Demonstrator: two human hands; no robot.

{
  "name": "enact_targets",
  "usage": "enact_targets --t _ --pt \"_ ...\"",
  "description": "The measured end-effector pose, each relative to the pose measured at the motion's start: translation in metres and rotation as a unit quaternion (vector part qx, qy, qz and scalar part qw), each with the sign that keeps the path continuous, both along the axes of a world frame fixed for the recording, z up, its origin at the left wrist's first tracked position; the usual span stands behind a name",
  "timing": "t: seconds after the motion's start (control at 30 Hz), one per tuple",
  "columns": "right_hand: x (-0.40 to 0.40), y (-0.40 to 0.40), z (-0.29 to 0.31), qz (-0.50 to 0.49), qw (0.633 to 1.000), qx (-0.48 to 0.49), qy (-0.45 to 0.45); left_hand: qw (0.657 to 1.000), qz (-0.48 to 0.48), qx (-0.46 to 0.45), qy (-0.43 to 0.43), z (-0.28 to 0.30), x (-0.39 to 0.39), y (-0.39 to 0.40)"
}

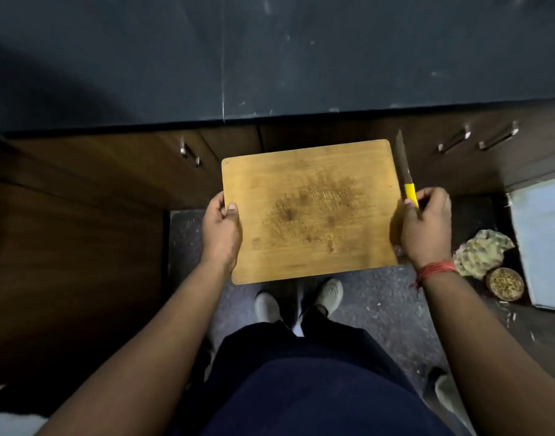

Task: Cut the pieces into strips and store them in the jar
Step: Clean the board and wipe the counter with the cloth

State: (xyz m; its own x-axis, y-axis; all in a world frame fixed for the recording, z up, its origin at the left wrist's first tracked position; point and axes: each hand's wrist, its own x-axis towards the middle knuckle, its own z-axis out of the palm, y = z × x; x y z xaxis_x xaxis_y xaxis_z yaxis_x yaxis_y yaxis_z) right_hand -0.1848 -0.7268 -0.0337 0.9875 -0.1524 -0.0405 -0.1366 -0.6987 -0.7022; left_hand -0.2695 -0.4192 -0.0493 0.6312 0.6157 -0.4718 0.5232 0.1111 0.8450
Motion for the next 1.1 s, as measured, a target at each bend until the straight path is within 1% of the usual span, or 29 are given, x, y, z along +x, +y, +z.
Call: enact_targets --t 0.07,0.27,0.37,0.43,0.57,0.67,0.73,0.83,0.9,1.0,1.07,1.1 --pt "-0.020 0.005 -0.012 0.025 1.000 -0.012 0.002 1.000 0.009 -0.003 0.020 -0.020 -0.020 0.003" --pt "-0.076 0.041 -0.064 0.151 0.983 0.000 0.106 0.995 0.051 -0.011 0.080 -0.085 -0.067 0.007" --pt "-0.099 0.073 -0.097 0.177 0.968 0.006 0.175 0.992 0.068 -0.002 0.107 -0.113 -0.075 0.010" --pt "-0.112 0.096 -0.122 0.197 0.959 0.014 0.203 0.990 0.083 0.002 0.118 -0.137 -0.079 0.013" --pt "-0.126 0.138 -0.179 0.262 0.939 0.029 0.223 0.982 0.122 0.003 0.145 -0.185 -0.079 0.018" --pt "-0.127 0.158 -0.222 0.317 0.923 0.038 0.214 0.978 0.135 0.010 0.160 -0.215 -0.078 0.025" --pt "-0.121 0.165 -0.246 0.334 0.916 0.039 0.217 0.976 0.142 0.008 0.166 -0.233 -0.077 0.030" --pt "-0.106 0.160 -0.272 0.325 0.919 0.023 0.221 0.974 0.152 0.005 0.167 -0.249 -0.076 0.036" --pt "-0.093 0.144 -0.290 0.288 0.927 0.008 0.240 0.975 0.150 0.007 0.164 -0.256 -0.077 0.040" --pt "-0.075 0.109 -0.315 0.217 0.932 -0.038 0.287 0.972 0.165 -0.001 0.164 -0.262 -0.078 0.043" --pt "-0.066 0.092 -0.326 0.192 0.934 -0.067 0.293 0.971 0.176 -0.003 0.161 -0.263 -0.077 0.042" --pt "-0.065 0.089 -0.328 0.195 0.937 -0.067 0.283 0.971 0.174 -0.003 0.161 -0.262 -0.075 0.039"
